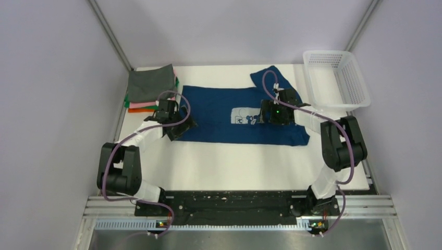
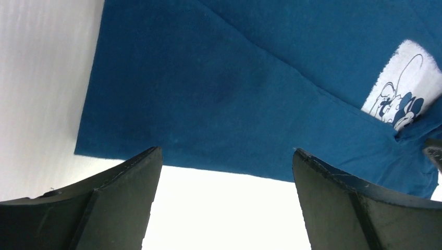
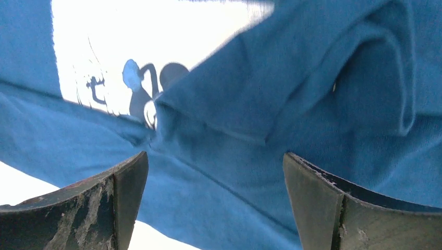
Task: Fold and stack the t-shirts
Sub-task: Fold the flattened tshirt in 1/3 of the way
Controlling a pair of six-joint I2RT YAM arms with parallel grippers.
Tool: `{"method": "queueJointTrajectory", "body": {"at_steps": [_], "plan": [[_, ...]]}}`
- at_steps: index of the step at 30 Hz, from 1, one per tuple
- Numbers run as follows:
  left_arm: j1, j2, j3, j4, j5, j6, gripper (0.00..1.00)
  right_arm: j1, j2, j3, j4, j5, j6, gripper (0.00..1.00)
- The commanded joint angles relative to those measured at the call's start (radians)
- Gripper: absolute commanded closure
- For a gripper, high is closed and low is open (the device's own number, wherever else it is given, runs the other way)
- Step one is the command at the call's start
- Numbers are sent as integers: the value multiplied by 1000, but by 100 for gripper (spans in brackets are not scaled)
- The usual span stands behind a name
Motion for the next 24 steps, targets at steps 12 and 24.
{"method": "queueJointTrajectory", "body": {"at_steps": [12,24], "plan": [[2,102,5,47,-36,36,1,5,239,261,180,48,29,1],[2,103,64,-21,-68,47,1,16,451,663,267,-24,61,1]]}}
